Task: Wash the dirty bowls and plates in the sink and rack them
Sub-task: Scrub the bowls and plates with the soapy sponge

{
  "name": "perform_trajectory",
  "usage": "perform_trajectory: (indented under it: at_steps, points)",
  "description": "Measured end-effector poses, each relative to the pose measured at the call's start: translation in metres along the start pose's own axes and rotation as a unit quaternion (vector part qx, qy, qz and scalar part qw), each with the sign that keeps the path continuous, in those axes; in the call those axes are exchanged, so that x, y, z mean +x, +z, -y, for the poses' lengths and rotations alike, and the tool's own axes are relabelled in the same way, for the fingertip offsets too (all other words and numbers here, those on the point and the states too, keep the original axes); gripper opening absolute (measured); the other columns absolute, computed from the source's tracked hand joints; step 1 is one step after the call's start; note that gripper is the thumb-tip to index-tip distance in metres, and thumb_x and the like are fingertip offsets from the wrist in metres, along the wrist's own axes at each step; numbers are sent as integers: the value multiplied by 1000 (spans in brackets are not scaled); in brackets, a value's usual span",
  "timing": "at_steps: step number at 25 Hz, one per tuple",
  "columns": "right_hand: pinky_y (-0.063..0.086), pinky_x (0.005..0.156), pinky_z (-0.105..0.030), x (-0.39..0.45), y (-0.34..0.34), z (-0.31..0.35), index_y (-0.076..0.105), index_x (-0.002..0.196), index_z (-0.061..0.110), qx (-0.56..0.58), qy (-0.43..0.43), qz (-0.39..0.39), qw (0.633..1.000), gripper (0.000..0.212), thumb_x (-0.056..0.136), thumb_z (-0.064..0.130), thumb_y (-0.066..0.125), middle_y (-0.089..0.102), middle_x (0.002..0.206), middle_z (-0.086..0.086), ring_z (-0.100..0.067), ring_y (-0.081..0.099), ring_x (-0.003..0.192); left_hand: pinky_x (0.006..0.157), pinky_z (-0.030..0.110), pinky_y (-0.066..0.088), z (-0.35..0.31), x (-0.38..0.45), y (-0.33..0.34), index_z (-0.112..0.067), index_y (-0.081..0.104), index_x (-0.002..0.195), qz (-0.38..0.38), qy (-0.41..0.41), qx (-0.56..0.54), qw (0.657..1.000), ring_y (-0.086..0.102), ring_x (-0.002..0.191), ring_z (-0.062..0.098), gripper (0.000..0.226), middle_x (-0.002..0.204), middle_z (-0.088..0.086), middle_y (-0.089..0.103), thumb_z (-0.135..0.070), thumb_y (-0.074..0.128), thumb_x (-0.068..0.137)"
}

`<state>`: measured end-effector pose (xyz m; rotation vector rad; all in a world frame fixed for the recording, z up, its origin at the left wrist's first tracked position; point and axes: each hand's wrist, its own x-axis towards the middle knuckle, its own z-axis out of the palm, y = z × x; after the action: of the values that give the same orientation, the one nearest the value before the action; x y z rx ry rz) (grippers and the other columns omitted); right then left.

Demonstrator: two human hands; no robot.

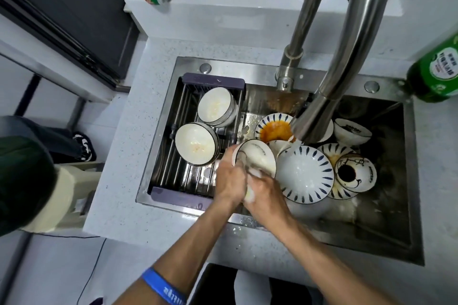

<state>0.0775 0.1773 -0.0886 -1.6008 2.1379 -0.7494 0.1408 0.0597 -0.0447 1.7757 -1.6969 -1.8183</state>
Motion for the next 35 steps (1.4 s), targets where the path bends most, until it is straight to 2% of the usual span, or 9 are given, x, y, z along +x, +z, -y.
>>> perform_trajectory:
  at_steps: [4,7,12,16,19,21,25,31,35]
  points:
    - [61,61,-37,6,-8,-9,67,110,14,-93,-104,30,990,59,56,-1,87,70,111,-4,-24,65,96,65,34,49,-6,14,-10,-13,62,88,32,-120,-42,991,59,74,25,24,93,14,64,-11,39,94]
    - [56,64,-35,19,-21,16,73,88,18,170,79,-46,981,24,69,6,81,72,86,1,-18,65,78,84,42,46,5,10,-12,-17,68,115,119,-99,-223,963,60,102,31,46,113,16,71,-53,52,93]
    - [51,65,-37,26,-51,19,55,99,20,607,470,-42,640,24,85,7,69,61,95,1,-15,58,85,74,47,59,29,6,-1,-11,63,125,106,-161,-330,924,69,98,34,73,114,20,71,-71,54,84]
    - [52,80,-44,35,-53,13,64,94,32,662,475,-44,578,7,95,29,57,67,99,-3,-30,61,97,71,35,60,16,-1,-15,-5,60,128,172,-144,-369,902,72,91,25,89,119,19,65,-52,88,58]
    - [60,72,-37,51,-39,5,72,99,14,589,509,-156,608,16,85,21,73,75,97,-6,-30,70,94,80,42,59,14,-17,-32,-2,57,128,232,-116,-350,900,70,102,29,91,116,18,69,-30,95,50]
    - [56,61,-26,59,-30,6,68,107,11,514,498,-206,667,22,87,20,71,71,110,-9,-24,70,91,57,28,59,5,-30,-33,-2,60,113,206,-80,-329,918,74,75,22,64,94,14,75,-13,83,55]
    - [51,80,-18,56,-25,27,55,135,28,511,305,-109,797,42,94,27,44,50,134,15,-4,54,116,32,17,44,-11,-33,-40,5,57,113,137,-19,-340,930,64,44,14,49,92,21,66,-5,66,65]
    - [53,82,-41,63,-32,21,53,93,43,422,285,-44,860,13,80,44,58,59,121,8,-12,58,111,71,43,60,3,-23,-34,-3,69,96,116,29,-230,966,71,83,33,40,89,20,72,-6,79,57]
    - [50,80,-38,80,-42,11,60,104,23,333,216,-17,918,13,92,18,59,59,102,11,-23,58,95,80,51,58,5,-22,-25,0,69,94,132,33,-164,977,71,83,34,34,84,16,74,-1,83,63]
